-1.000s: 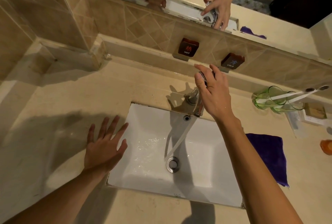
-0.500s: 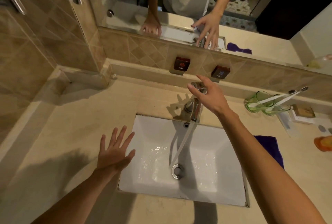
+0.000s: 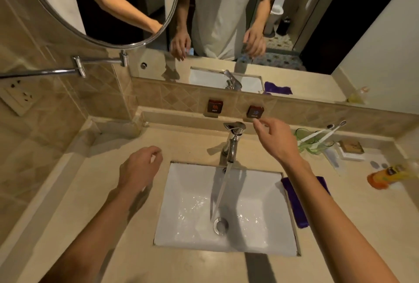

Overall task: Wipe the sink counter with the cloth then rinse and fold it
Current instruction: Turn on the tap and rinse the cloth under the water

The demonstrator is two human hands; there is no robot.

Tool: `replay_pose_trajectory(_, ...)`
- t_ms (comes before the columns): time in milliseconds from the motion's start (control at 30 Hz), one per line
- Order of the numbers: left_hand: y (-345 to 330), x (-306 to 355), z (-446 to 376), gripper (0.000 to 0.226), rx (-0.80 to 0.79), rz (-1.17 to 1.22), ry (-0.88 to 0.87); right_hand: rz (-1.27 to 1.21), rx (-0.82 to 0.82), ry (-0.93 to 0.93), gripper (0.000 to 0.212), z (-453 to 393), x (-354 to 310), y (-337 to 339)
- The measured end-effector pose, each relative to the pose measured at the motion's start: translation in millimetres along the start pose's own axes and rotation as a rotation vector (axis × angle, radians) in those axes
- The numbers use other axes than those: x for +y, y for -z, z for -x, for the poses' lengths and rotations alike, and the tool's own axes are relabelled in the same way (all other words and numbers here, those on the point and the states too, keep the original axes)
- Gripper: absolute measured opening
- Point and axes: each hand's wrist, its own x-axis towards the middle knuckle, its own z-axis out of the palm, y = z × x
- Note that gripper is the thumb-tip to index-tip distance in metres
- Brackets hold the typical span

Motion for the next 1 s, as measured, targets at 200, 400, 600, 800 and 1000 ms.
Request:
replay_pose_trajectory(200, 22, 37, 56, 0.052, 0.223, -0.065, -0.244, 0.132, 0.114, 0.025, 0.051, 56, 8, 22)
replay_pose_trajectory(400, 9, 57, 106, 0.058, 0.293, -0.174, -0.339, 0.242, 0.044, 0.044, 0.061, 121, 8, 16)
replay_pose_trajectory(600, -24, 62, 136, 0.059, 0.286, -0.303, -0.354, 0.278, -0.023, 0.051, 0.066, 160, 31, -7)
replay_pose_trajectory(800, -49, 68, 155, 0.06, 0.276, -0.364, -0.331, 0.274, -0.05, 0.019, 0.067, 178, 63, -13)
replay_pose_trajectory(1000, -76, 81, 170, 0.06, 0.284, -0.396, -0.316, 0.289, -0.077, 0.01, 0.067, 188, 90, -5)
